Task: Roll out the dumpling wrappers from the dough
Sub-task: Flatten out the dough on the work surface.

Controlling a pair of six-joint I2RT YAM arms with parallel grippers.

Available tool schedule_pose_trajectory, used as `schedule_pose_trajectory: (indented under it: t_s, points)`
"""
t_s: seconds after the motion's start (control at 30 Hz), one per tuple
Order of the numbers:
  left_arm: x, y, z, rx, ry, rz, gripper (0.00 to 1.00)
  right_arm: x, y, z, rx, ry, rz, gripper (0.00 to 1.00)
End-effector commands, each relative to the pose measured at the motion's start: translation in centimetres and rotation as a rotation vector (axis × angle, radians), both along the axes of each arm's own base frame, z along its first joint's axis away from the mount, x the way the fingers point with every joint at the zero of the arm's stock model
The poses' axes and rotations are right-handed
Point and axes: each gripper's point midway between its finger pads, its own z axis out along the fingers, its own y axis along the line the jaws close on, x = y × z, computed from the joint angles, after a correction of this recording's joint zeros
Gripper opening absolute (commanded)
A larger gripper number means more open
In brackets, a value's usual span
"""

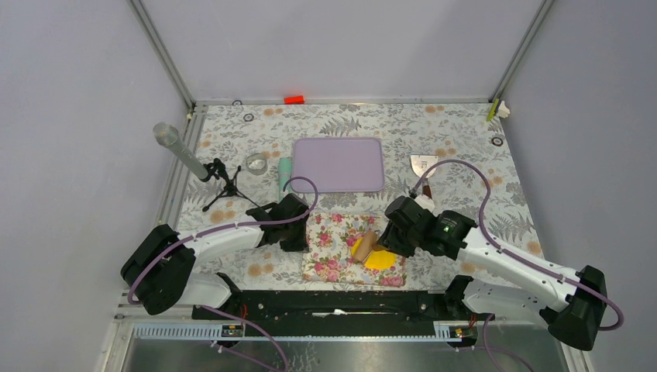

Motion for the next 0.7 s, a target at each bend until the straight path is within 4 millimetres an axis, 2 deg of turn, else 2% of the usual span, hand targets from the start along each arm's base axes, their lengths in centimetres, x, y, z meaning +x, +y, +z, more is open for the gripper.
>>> schedule_pose_trajectory:
  t_s: [0.0,0.17,0.27,0.33,0.4,0.47,0.57,0.67]
  points:
    - [0.4,-0.4,0.7,-0.010,-0.026,-0.005,0.00,-1.2,-3.0,-5.1,-0.149,0.074,-0.068,0.00]
    - [0.2,-0.1,0.8,-0.014,-0.025,0.001,0.00,-1.9,-4.3,-7.5,-0.208,0.110,-0.090,0.00]
    - [0.0,0.0,0.7,-0.017,-0.023,0.001,0.00,-1.3,-3.0,-7.3,-0.175,0.095,-0.064,0.00]
    - [0.0,0.1,0.7,-0.012,-0.026,0.001,0.00,0.0,-1.0,-5.3,-0.114,0.046,-0.019,0.00]
    - [0.0,0.3,0.6,-0.006,-0.027,0.005,0.00,1.6,1.2,-1.6,-0.058,-0.038,0.067,0.00]
    - [0.0,0.3,0.6,-0.006,-0.028,0.006,0.00,2.8,2.5,2.0,-0.027,-0.118,0.143,0.00]
    - [0.1,0.1,0.6,-0.007,-0.028,0.009,0.00,3.7,3.6,6.7,0.013,-0.230,0.240,0.00]
    - [0.2,0.1,0.6,-0.005,-0.028,0.011,0.00,3.7,2.3,8.7,-0.011,-0.293,0.266,0.00]
